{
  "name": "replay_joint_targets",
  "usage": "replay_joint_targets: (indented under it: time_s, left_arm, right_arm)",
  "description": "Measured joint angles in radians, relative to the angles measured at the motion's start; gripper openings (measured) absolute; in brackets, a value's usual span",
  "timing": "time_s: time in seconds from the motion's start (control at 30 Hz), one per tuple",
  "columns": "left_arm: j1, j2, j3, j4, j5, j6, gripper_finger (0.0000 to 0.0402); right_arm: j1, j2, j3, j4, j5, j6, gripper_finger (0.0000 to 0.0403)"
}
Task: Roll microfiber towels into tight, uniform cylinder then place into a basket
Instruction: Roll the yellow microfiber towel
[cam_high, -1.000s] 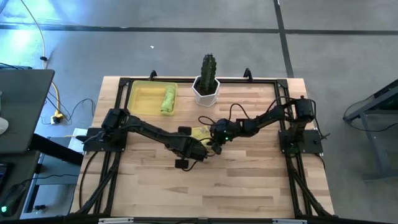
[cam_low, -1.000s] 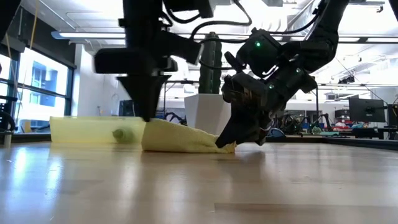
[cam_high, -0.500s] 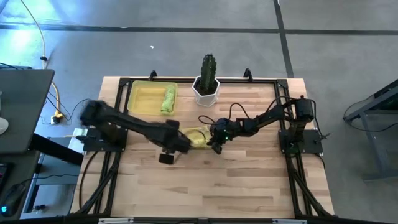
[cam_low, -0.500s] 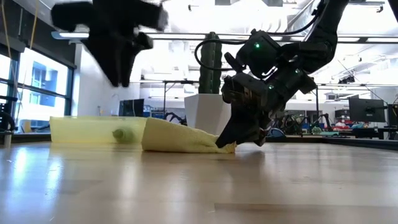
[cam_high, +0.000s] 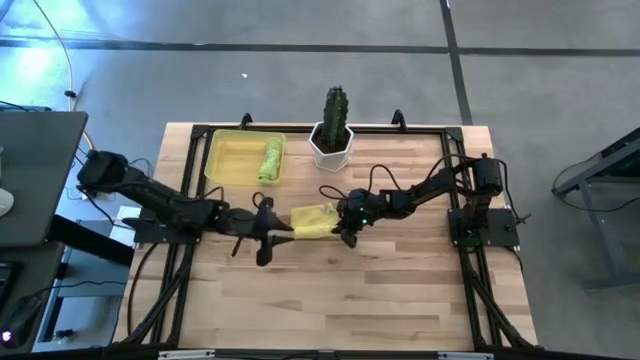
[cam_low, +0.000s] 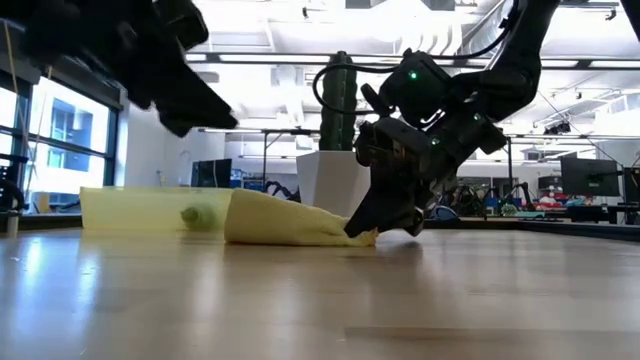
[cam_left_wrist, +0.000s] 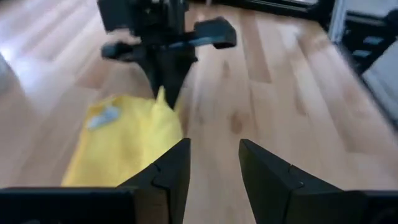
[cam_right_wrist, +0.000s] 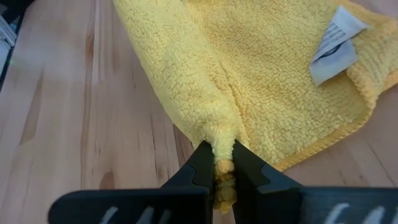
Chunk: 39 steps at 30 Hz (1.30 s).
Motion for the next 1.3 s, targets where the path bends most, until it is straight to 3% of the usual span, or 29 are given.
replay_joint_targets:
  time_s: [0.13, 0.33, 0.53, 0.73, 1.07, 1.3]
  left_arm:
    - [-0.011, 0.076, -0.016, 0.053, -0.066, 0.109, 0.0127]
    - [-0.008, 0.215, -0.012, 0.125, -0.077, 0.194, 0.0127]
    - [-0.007, 0.345, -0.013, 0.237, -0.088, 0.208, 0.0127]
    - [-0.004, 0.434, -0.013, 0.256, -0.183, 0.198, 0.0127]
    - [0.017, 0.513, -0.010, 0.306, -0.165, -0.080, 0.0113]
    - [0.020, 0.515, -0.011, 0.358, 0.011, -0.338, 0.0065]
  right_arm:
    - [0.000, 0.001, 0.005, 0.000, 0.000, 0.001, 0.0009]
    - [0.000, 0.002, 0.004, 0.018, 0.004, 0.006, 0.0009]
    - [0.000, 0.002, 0.005, 0.022, 0.004, 0.009, 0.0009]
    - [0.000, 0.002, 0.005, 0.017, 0.005, 0.009, 0.0009]
    - [0.000, 0.002, 0.006, 0.017, -0.001, -0.015, 0.0017]
    - [-0.001, -0.011, 0.006, 0.017, -0.055, -0.127, 0.0082]
